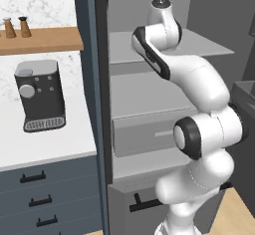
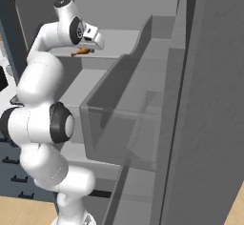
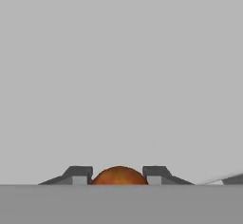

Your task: Place one bell pepper and one chicken drumstick in each tupperware on the nearby counter, to pack two identical lunches.

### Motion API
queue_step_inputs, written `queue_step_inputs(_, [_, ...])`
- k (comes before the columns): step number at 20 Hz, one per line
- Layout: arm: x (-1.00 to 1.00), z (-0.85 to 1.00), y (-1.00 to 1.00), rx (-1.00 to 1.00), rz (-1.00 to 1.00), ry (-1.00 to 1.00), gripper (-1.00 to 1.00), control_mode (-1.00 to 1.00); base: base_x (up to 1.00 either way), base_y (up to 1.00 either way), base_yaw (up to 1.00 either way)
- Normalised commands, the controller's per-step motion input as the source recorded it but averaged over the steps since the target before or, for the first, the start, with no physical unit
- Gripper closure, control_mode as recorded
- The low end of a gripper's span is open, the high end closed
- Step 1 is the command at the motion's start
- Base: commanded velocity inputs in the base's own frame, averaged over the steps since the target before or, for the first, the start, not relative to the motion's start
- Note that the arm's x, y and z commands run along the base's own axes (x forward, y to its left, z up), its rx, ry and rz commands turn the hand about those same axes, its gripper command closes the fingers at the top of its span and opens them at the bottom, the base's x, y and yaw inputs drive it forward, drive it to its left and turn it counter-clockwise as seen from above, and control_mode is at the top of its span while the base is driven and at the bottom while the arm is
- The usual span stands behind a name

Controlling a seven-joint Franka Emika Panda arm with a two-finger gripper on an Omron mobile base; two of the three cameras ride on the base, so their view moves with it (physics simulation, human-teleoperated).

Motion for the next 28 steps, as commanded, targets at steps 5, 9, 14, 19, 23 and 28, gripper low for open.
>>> queue_step_inputs(5, [-1.0, -0.03, -0.05, 0.0, 0.0, 0.0, 1.0, -1.0, 0.0, 0.0, 0.0])
queue_step_inputs(9, [-1.0, -0.31, -0.26, 0.0, 0.0, 0.0, 1.0, -1.0, 0.0, 0.0, 0.0])
queue_step_inputs(14, [-0.98, -0.21, -0.11, 0.0, 0.01, 0.0, 1.0, -1.0, 0.0, 0.0, 0.0])
queue_step_inputs(19, [-0.93, -0.22, 0.0, 0.0, 0.06, -0.03, 1.0, -1.0, 0.0, 0.0, 0.0])
queue_step_inputs(23, [-0.25, -0.04, 0.0, 0.0, 0.02, -0.01, 1.0, 1.0, -0.73, 0.05, 0.06])
queue_step_inputs(28, [0.0, 0.0, 0.0, 0.0, 0.0, 0.0, 1.0, 1.0, -0.95, 0.35, 0.13])
